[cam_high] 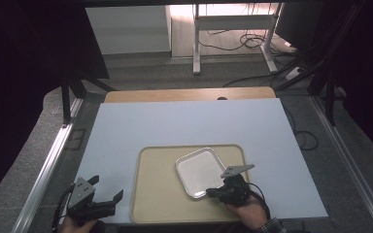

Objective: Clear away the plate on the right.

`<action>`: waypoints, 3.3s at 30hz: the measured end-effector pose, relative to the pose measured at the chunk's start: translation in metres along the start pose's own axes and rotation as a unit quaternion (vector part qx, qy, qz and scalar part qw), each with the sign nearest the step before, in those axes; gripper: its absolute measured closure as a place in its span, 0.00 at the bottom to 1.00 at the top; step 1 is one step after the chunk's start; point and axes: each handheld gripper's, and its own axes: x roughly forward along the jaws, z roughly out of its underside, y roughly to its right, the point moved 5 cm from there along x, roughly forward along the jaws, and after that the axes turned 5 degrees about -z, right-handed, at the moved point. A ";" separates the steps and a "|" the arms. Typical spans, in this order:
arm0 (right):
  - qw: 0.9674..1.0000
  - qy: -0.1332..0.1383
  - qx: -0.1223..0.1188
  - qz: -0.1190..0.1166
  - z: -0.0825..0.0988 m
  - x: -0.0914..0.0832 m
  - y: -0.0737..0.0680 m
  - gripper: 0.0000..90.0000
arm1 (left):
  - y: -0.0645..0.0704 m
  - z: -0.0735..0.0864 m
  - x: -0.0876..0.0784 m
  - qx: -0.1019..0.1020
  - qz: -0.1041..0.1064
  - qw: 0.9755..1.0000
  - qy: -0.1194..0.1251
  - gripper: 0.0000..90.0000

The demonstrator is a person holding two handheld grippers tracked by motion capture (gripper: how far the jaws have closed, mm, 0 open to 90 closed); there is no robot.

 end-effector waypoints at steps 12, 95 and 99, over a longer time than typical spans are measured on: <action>1.000 0.004 -0.024 -0.001 -0.017 0.025 -0.003 1.00 | 0.000 0.000 0.000 0.000 0.000 1.000 0.000 0.05; 0.989 0.084 -0.051 0.106 -0.026 -0.054 0.023 0.16 | 0.000 0.000 0.000 -0.002 0.002 1.000 0.003 0.05; 0.988 0.090 -0.049 0.117 -0.021 -0.063 0.027 0.14 | 0.000 0.000 0.000 -0.002 0.003 1.000 0.003 0.05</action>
